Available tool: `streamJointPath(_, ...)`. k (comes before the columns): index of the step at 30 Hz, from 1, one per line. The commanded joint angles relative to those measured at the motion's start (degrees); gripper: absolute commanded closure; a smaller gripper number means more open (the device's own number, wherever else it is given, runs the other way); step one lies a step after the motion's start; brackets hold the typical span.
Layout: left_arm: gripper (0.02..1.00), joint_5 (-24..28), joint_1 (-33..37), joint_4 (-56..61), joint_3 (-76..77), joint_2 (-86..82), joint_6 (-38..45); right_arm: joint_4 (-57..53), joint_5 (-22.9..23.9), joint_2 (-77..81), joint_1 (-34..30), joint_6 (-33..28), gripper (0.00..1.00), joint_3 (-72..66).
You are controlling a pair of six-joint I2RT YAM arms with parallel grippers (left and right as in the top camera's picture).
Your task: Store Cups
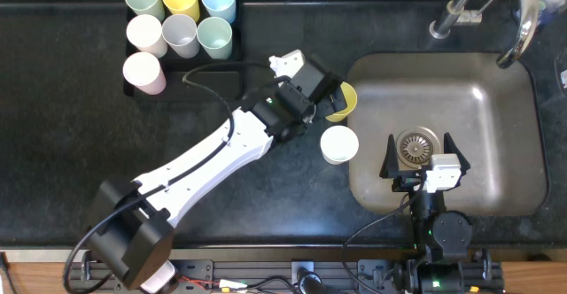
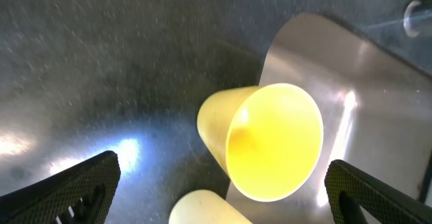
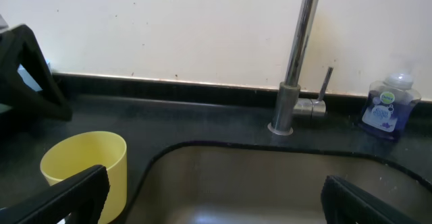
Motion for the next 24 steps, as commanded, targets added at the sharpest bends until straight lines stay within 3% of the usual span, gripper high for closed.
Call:
streamJointPath(1,0.020,4.24,0.11,-0.07,0.48,1.73,-1.73,0.28,-0.39,-0.44,-0.37,0.44,0.005,-0.74)
streamJointPath(7,0.020,7.15,0.20,-0.55,0.48,4.11,-1.75,0.28,-0.39,-0.44,-0.37,0.44,0.005,-0.74)
streamJointPath(20,0.042,7.13,2.91,-0.39,0.48,7.26,-1.73,0.28,-0.39,-0.44,-0.37,0.44,0.005,-0.74)
streamJointPath(21,0.117,7.13,2.95,-0.20,0.48,7.48,-1.73,0.28,-0.39,-0.44,-0.37,0.44,0.005,-0.74)
streamJointPath(24,0.617,7.06,3.02,0.63,0.48,7.78,-1.70,0.28,-0.39,-0.44,-0.37,0.44,0.007,-0.74)
